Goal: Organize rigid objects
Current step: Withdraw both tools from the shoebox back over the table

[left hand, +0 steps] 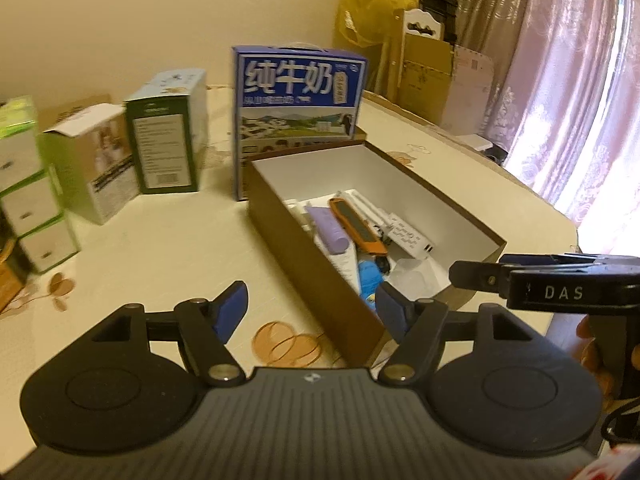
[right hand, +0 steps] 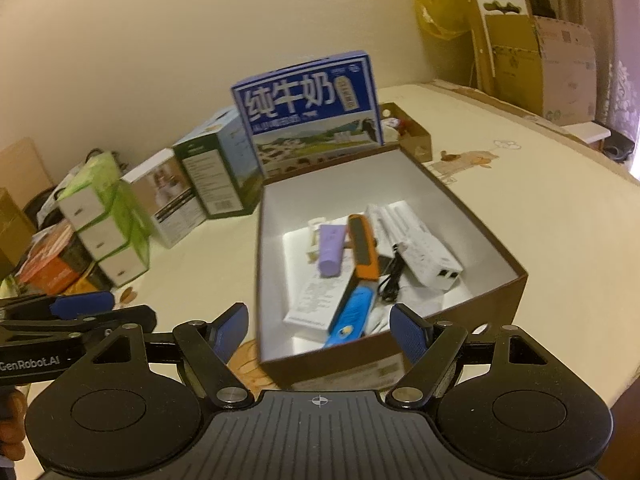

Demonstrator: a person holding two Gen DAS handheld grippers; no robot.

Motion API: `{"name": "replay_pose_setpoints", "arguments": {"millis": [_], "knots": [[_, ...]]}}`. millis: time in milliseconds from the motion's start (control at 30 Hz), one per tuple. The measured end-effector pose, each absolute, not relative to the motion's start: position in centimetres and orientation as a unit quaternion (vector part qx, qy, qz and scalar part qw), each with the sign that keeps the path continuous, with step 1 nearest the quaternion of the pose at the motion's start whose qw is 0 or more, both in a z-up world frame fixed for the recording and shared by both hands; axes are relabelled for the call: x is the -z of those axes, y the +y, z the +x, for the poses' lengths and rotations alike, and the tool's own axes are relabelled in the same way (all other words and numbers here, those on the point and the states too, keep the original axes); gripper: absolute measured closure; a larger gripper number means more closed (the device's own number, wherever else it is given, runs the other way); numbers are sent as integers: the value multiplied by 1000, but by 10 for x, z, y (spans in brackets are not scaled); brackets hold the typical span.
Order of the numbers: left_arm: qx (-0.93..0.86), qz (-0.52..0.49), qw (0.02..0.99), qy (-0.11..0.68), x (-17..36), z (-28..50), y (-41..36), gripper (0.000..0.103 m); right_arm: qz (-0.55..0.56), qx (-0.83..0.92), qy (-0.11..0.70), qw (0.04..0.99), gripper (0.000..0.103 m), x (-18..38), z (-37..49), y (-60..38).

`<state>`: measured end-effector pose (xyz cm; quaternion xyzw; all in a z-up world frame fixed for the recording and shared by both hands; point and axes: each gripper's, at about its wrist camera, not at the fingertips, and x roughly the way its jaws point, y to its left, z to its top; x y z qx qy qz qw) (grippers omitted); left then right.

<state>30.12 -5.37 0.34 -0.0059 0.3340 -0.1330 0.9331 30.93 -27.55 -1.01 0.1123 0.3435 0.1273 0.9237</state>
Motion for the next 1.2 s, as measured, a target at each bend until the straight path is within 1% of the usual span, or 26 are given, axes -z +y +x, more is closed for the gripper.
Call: {"name": "replay_pose_setpoints", "arguments": {"millis": [233,500,733,900,1200], "knots": [[105,-11,938,329,-6,254,-17,29,96,-147,346,922,28,3,286,-238],[59,-35,940,335,-4,207,37,29,135,-170,385,897,28,13,264,-203],[33,-38,934,355,0,170,70,29,145,-170,391,893,28,17,225,-182],[27,-33,930,365,2,143,79,29,127,-189,395,890,28,16,193,-165],[17,-34,924,379,9,98,72,30,81,-213,408,884,28,17,148,-151]]}}
